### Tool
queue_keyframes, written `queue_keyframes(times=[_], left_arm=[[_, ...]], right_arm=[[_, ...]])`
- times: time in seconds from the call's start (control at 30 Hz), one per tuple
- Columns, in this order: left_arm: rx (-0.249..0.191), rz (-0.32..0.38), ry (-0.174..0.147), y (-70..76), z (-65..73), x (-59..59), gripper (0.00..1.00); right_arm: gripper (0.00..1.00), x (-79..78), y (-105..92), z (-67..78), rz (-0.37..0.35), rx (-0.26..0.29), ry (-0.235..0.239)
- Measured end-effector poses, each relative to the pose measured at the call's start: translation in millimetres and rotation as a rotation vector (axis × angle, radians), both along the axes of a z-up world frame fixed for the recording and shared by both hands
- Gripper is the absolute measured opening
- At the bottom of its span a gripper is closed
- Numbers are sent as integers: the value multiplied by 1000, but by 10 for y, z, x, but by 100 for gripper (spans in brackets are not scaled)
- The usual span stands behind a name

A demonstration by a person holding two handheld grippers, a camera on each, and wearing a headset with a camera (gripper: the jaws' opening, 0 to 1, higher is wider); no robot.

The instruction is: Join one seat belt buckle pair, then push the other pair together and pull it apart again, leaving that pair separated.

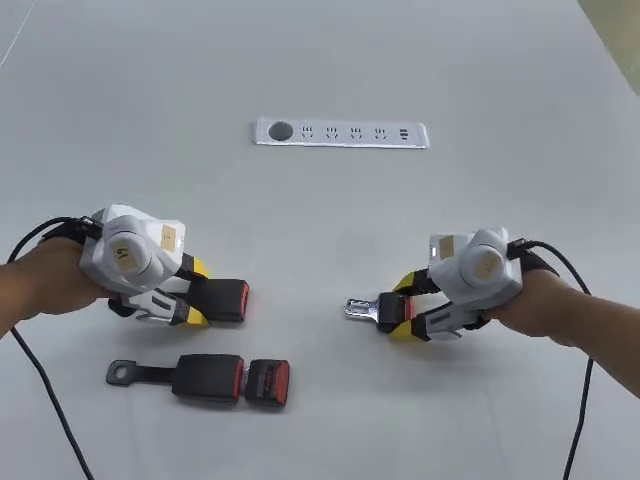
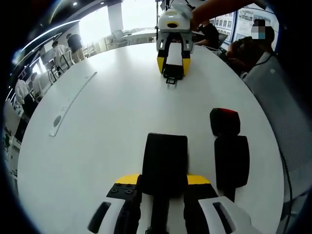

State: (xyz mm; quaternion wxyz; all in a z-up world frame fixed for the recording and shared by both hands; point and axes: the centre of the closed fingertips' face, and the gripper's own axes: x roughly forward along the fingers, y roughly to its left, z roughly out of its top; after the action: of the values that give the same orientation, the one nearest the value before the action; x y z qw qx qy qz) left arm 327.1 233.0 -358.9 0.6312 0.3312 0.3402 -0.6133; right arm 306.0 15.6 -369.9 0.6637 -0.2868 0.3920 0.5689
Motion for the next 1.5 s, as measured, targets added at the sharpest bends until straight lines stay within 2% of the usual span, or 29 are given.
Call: queue_keyframes(times=[0.07,0.13,0.2,0.5,1.1,1.5], left_arm=[[8,-7,1,-6,0,-1,34],[12,-7,3,-5,0,0,34],[16,-8,3,-4,-2,1,34],[27,-13,5,-1,5,1,34],[36,-20,9,25,5,8,34],[42,-23,12,24,5,0,34]], right_arm=[[35,-15,28,9,31,-19,4],[35,-56,26,-4,56,-51,29],[35,-29,37,-14,63,-67,27],[35,-20,110,-18,71,-91,29],[34,44,395,-11,69,-74,20],[34,86,655,-12,69,-35,12]])
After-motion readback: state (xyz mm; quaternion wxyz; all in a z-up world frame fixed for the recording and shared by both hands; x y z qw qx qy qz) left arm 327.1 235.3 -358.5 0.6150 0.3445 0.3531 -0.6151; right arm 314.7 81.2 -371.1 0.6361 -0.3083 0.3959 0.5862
